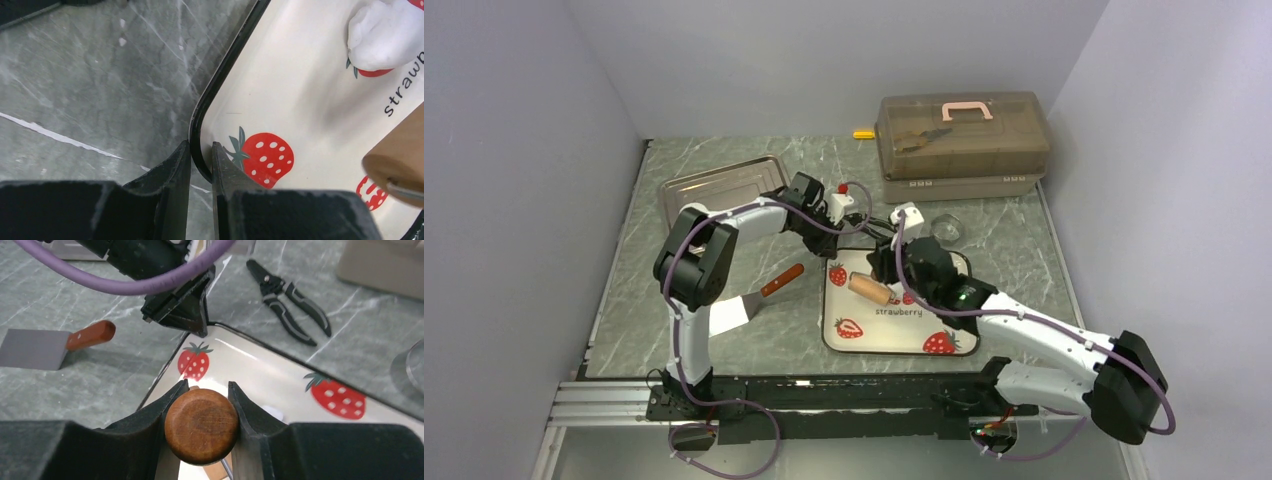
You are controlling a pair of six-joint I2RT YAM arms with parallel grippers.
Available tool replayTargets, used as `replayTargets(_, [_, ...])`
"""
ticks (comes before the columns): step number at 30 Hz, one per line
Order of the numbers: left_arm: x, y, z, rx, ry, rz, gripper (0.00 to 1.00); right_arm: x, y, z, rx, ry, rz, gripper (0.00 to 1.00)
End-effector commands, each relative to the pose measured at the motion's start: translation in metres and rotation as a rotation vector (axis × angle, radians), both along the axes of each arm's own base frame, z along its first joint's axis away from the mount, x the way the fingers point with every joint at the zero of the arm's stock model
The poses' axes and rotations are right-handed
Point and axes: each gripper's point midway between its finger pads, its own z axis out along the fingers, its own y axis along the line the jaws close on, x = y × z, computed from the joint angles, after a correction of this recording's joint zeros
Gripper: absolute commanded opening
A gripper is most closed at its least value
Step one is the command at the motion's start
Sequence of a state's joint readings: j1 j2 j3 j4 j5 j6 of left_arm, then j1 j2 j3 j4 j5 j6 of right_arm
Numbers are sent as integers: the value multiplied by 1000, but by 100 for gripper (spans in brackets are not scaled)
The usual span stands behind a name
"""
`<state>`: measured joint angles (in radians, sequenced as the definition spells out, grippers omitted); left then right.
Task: Roll out the dumpling wrappers from the dough
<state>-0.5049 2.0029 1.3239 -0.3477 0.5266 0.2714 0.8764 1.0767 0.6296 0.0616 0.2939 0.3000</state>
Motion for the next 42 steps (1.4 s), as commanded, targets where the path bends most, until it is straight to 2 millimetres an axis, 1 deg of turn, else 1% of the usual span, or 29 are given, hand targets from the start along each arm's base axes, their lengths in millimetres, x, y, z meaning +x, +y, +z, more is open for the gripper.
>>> replayTargets(1, [18,4,15,24,-46,-105,0,12,14,55,10,-180,198,0])
replayTargets(3, [19,1,24,19,-48,-153,0,15,12,54,-29,-201,244,0])
replayTargets(4, [19,2,28,29,-52,-171,0,12,16,53,-27,-206,291,0])
replayTargets(6, [20,7,32,67,-68,-214,0,13,17,52,-47,-241,342,0])
replayTargets(8, [22,19,30,139,-99,-247,0,15,18,52,-39,-246,368,0])
replayTargets(11, [22,38,15,241,-127,-311,0,17,25,54,-27,-267,415,0])
replayTargets(13, [20,46,5,286,-128,-346,0,19,32,56,-27,-278,448,0])
replayTargets(16, [18,52,-2,317,-118,-384,0,25,45,61,-33,-279,493,0])
replayTargets(19, [21,55,-2,335,-134,-387,0,31,53,65,-33,-301,520,0])
replayTargets(20, [21,54,0,329,-137,-386,4,32,55,64,-35,-304,532,0])
replayTargets(21, [21,52,2,318,-137,-383,10,34,58,62,-37,-300,538,0])
replayTargets(23, [23,45,13,277,-137,-370,19,36,60,54,-42,-279,548,0])
replayTargets(25, [26,37,28,224,-135,-348,23,35,61,47,-45,-254,557,0])
replayTargets(27, [27,26,45,157,-133,-337,26,32,62,46,-23,-245,561,0])
replayTargets(30, [25,12,70,65,-124,-334,35,26,60,47,10,-241,550,0])
replayTargets(31, [24,8,77,38,-119,-335,36,25,58,45,10,-237,543,0])
replayTargets(34, [23,-2,96,-24,-114,-333,39,19,55,31,0,-215,538,0])
replayTargets(37, [20,-5,103,-51,-101,-325,40,13,50,6,-20,-168,534,0])
replayTargets(39, [16,-4,98,-50,-80,-320,40,9,45,-11,-26,-122,523,0])
replayTargets(40, [16,-2,92,-32,-74,-308,39,6,44,-17,-23,-110,521,0])
replayTargets(42, [18,5,72,24,-54,-250,39,3,41,-29,-35,-98,501,0])
